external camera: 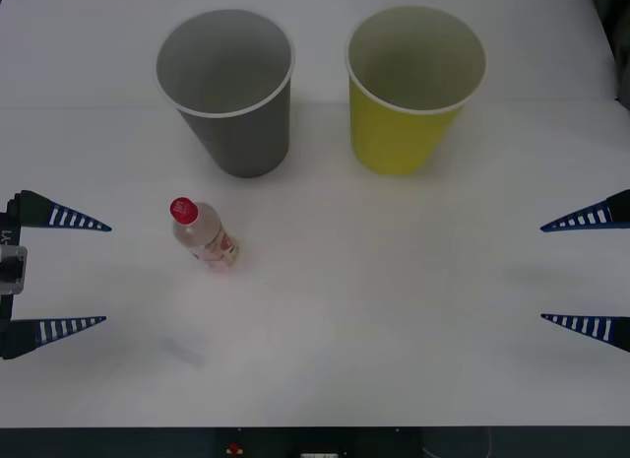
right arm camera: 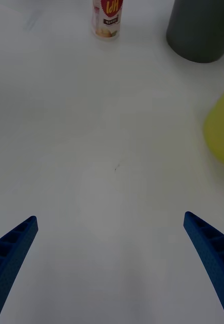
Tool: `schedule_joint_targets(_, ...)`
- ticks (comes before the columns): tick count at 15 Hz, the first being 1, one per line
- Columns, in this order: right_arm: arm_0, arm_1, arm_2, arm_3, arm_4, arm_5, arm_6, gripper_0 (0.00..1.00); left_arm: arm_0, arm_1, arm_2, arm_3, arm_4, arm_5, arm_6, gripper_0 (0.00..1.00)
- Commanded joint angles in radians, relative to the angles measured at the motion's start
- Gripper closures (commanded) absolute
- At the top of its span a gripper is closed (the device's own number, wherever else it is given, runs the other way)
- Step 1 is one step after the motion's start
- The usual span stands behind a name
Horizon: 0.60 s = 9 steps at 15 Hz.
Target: Put the can into the green bin and the plastic bottle into the gray bin
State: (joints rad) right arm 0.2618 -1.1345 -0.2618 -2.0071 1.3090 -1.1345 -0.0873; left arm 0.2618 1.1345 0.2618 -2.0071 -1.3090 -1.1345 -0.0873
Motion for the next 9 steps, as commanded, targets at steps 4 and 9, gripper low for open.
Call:
schedule_joint_targets(4,0.0,0.0,0.0,0.0,0.0,0.0,0.0,0.0,-0.003,-0.015,0.025,-0.001,0.028,0.004,-0.003,0.0)
schedule_joint_targets(9,0.0,0.0,0.0,0.0,0.0,0.0,0.0,0.0,-0.001,-0.041,0.022,0.07,0.033,0.005,0.014,0.0)
